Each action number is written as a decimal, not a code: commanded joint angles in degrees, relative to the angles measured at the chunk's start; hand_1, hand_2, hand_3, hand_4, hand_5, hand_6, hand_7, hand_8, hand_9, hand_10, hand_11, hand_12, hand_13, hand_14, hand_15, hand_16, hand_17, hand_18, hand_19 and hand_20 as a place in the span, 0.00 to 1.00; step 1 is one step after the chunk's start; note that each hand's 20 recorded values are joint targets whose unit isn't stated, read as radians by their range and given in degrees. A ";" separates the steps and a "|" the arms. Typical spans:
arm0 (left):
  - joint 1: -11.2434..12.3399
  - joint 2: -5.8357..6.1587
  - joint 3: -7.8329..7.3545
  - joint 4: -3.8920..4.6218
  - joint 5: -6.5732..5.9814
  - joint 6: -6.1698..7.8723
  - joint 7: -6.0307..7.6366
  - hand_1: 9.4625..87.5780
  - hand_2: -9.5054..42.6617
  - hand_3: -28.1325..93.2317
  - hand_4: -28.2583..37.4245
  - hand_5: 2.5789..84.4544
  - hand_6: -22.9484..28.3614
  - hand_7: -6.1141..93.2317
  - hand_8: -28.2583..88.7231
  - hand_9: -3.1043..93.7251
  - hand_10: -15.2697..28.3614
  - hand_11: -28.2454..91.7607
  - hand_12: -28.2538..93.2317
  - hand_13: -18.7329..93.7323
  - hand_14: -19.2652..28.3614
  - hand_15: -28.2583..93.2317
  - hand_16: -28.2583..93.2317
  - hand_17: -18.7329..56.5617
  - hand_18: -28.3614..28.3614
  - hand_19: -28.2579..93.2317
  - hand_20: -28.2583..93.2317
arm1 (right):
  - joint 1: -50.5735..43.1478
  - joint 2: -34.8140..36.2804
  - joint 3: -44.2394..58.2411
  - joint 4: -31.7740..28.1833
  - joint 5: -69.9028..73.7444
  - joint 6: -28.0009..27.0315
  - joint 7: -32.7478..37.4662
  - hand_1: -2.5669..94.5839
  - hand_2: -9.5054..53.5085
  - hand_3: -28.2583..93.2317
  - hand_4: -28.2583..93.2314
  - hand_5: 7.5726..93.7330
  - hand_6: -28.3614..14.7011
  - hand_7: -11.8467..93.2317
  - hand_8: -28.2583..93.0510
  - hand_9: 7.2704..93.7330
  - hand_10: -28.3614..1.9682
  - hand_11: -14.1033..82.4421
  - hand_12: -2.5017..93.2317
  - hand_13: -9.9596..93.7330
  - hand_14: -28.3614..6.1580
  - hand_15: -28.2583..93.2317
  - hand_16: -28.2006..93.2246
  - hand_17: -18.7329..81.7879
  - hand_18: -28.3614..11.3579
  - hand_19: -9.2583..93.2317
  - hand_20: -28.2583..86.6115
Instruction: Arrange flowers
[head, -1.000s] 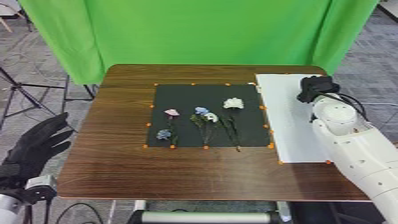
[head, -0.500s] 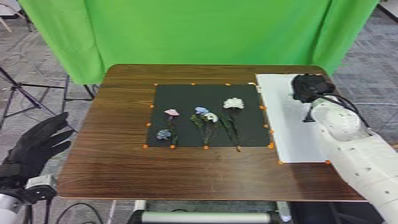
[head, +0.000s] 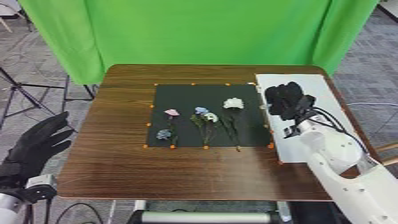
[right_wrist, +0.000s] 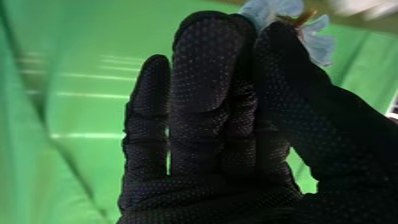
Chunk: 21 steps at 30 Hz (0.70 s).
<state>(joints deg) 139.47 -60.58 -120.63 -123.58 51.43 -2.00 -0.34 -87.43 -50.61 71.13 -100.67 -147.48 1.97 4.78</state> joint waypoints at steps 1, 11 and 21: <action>-0.47 0.64 0.18 0.24 0.01 -0.51 -0.26 0.17 0.12 0.82 0.00 0.25 0.46 0.29 0.15 0.22 0.55 0.36 0.38 0.30 0.65 0.42 0.26 0.13 0.83 0.56 0.29 | -3.35 -2.54 -3.98 0.84 -1.10 2.44 1.56 0.51 0.00 0.95 0.01 0.65 0.76 0.67 0.25 0.88 0.79 0.36 0.54 0.90 0.85 0.55 0.54 0.48 0.40 0.75 0.55; -0.06 0.38 0.24 0.18 -0.02 -0.41 -0.18 0.17 0.12 0.82 0.00 0.25 0.46 0.28 0.15 0.22 0.55 0.36 0.38 0.30 0.65 0.43 0.26 0.13 0.83 0.56 0.29 | -3.64 -3.99 -3.95 0.74 -1.66 3.49 1.69 0.50 0.00 0.95 0.01 0.65 0.76 0.67 0.25 0.89 0.80 0.36 0.54 0.90 0.84 0.56 0.54 0.47 0.40 0.74 0.56; -0.23 0.05 0.44 0.13 0.03 -0.54 -0.51 0.17 0.12 0.82 0.00 0.25 0.46 0.29 0.15 0.22 0.55 0.37 0.38 0.30 0.65 0.42 0.26 0.13 0.84 0.56 0.29 | -4.03 -5.26 -4.32 0.50 -1.88 1.90 1.18 0.50 0.00 0.94 0.00 0.63 0.77 0.67 0.25 0.87 0.79 0.34 0.54 0.88 0.85 0.56 0.55 0.46 0.40 0.73 0.56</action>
<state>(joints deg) 138.87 -60.10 -120.28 -123.45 51.44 -2.09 -0.40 -90.53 -54.81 66.97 -99.58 -148.68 4.59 6.33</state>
